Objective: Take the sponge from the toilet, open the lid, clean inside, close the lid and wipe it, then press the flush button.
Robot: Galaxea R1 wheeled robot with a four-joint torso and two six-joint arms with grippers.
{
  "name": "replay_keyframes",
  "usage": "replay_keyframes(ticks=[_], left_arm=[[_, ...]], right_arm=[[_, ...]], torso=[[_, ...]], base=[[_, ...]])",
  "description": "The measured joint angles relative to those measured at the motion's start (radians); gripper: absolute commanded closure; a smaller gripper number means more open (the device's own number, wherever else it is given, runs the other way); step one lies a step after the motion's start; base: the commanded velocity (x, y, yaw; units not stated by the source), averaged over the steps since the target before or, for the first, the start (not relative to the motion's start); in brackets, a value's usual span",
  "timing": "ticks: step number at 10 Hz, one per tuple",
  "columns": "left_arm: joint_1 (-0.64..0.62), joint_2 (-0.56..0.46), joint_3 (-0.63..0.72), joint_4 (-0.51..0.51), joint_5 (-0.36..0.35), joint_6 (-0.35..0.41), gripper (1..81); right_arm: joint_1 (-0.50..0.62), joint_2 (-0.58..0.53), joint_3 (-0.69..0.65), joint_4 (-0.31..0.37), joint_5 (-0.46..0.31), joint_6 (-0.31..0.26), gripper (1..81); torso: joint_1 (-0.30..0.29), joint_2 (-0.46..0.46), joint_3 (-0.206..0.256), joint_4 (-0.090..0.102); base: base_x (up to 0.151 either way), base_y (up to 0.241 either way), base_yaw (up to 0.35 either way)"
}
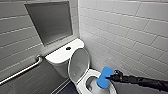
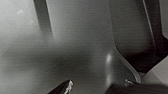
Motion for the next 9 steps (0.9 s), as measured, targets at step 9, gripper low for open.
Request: replay_keyframes(ticks=[9], left_arm=[[-0.009, -0.001, 0.002, -0.002, -0.003, 0.002, 1.0]], right_arm=[[0.074, 0.169, -0.207, 0.003, -0.050, 0.010, 81.1]], torso=[[0.003, -0.003, -0.102, 0.000]], base=[[0.000, 0.000, 0.000]])
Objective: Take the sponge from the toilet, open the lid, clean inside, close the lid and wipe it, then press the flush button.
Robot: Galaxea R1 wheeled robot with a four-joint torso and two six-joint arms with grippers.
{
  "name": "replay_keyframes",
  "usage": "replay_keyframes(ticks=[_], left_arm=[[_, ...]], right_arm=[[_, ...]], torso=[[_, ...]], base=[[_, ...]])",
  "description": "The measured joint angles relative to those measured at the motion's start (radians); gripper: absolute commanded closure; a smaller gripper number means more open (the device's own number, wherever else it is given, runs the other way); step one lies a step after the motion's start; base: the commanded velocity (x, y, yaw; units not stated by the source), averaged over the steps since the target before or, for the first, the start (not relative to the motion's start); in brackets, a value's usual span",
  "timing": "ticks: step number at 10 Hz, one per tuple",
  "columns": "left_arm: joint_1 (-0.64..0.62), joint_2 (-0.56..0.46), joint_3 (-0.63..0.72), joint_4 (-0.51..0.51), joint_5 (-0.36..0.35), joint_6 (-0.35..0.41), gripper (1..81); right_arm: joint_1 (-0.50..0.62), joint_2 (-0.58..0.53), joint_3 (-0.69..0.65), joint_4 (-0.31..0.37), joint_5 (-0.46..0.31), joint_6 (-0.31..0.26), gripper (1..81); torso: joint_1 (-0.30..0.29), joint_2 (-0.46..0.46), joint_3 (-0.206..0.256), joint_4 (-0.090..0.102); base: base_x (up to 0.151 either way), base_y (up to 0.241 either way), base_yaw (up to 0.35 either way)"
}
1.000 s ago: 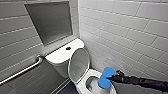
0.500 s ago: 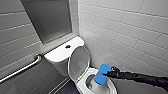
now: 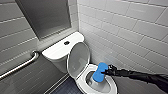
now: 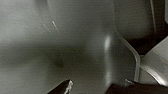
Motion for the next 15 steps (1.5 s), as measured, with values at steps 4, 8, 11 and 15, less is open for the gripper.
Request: replay_keyframes(ticks=[4, 8, 11, 15], left_arm=[[0.000, 0.000, 0.000, -0.014, -0.002, 0.000, 1.0], [-0.004, 0.000, 0.000, -0.018, -0.006, 0.000, 1.0], [-0.003, 0.000, 0.000, -0.018, -0.005, 0.000, 1.0], [-0.002, 0.008, 0.000, -0.021, -0.004, 0.000, 1.0]], right_arm=[[0.016, 0.163, -0.199, 0.000, 0.001, 0.011, 81.1], [0.014, 0.210, -0.261, 0.000, 0.008, 0.022, 81.1], [0.016, 0.209, -0.323, 0.000, 0.027, 0.022, 81.1], [-0.017, 0.198, -0.335, 0.012, 0.088, 0.061, 81.1]], torso=[[0.000, 0.000, -0.011, 0.000], [0.000, 0.001, -0.078, 0.000], [0.000, 0.001, -0.079, 0.000], [0.000, 0.001, -0.079, 0.000]], base=[[0.000, 0.000, 0.000], [0.000, 0.000, 0.000], [0.000, 0.000, 0.000], [0.000, 0.000, 0.000]])
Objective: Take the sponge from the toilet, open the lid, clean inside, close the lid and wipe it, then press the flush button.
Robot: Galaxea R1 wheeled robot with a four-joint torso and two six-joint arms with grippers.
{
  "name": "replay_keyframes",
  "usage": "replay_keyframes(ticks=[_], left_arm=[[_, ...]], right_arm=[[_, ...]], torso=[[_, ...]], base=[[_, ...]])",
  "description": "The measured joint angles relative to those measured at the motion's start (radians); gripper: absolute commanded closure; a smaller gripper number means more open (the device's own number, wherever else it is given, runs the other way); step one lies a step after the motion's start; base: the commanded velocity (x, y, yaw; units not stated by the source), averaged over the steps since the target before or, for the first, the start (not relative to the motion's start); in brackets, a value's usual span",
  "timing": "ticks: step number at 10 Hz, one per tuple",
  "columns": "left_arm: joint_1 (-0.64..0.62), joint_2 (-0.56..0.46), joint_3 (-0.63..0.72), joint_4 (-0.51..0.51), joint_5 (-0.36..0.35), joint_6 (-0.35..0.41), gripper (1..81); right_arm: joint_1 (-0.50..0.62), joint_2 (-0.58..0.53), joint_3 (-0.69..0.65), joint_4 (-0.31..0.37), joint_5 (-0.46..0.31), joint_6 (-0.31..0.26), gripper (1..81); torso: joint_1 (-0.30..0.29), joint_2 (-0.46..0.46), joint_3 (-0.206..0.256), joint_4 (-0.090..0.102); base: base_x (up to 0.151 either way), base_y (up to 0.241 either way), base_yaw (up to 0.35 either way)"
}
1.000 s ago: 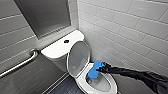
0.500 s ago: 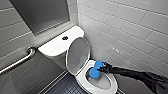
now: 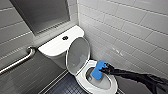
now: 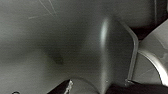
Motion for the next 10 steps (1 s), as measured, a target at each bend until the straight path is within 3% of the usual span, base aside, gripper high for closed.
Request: replay_keyframes(ticks=[6, 10], left_arm=[[0.002, 0.028, -0.001, -0.001, -0.001, -0.003, 1.0], [0.002, 0.026, -0.002, -0.001, 0.000, -0.003, 1.0]], right_arm=[[-0.058, -0.200, 0.249, 0.007, 0.085, 0.042, 81.1], [-0.174, -0.301, 0.381, 0.018, 0.196, 0.044, 81.1]], torso=[[0.000, 0.000, 0.000, 0.000], [0.000, 0.000, 0.000, 0.000]], base=[[0.000, 0.000, 0.000], [0.000, 0.000, 0.000]])
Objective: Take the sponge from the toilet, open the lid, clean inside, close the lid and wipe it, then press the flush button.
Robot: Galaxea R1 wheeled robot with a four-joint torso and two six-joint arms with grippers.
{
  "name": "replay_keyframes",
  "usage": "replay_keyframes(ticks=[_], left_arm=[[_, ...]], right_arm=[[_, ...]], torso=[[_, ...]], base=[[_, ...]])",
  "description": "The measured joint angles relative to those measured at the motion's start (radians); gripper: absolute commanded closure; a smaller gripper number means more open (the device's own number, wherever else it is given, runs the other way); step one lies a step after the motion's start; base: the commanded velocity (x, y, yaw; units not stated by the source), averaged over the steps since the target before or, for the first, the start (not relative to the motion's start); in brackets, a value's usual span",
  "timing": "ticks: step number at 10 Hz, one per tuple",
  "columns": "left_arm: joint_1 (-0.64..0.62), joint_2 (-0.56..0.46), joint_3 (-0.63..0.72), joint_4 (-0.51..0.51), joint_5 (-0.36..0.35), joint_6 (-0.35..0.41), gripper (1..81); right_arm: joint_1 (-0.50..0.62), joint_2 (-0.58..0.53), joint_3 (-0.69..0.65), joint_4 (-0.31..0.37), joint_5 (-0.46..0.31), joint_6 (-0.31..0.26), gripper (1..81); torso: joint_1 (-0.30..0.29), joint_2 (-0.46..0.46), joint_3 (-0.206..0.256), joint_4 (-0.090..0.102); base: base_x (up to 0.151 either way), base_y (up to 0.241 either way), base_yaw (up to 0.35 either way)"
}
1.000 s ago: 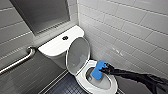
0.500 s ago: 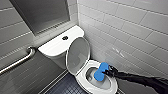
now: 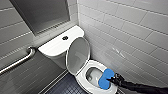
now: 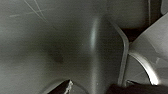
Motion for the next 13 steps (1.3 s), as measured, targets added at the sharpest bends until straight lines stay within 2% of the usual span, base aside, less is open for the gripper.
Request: replay_keyframes(ticks=[4, 8, 10, 13], left_arm=[[0.000, 0.003, 0.000, -0.001, 0.000, 0.000, 1.0], [0.000, 0.009, 0.000, -0.001, 0.000, 0.001, 1.0], [0.000, 0.011, 0.000, -0.001, -0.001, 0.003, 1.0], [0.001, 0.011, 0.000, -0.001, -0.003, 0.003, 1.0]], right_arm=[[-0.043, -0.151, 0.173, 0.014, 0.085, 0.005, 81.1], [-0.160, -0.278, 0.330, 0.017, 0.166, 0.006, 81.1], [-0.212, -0.306, 0.379, 0.018, 0.217, 0.006, 81.1], [-0.267, -0.351, 0.494, 0.018, 0.253, 0.001, 81.1]], torso=[[0.000, 0.000, 0.000, 0.000], [0.000, 0.000, 0.000, 0.000], [0.000, 0.000, 0.000, 0.000], [0.000, 0.000, 0.000, 0.000]], base=[[0.000, 0.000, 0.000], [0.000, 0.000, 0.000], [0.000, 0.000, 0.000], [0.000, 0.000, 0.000]])
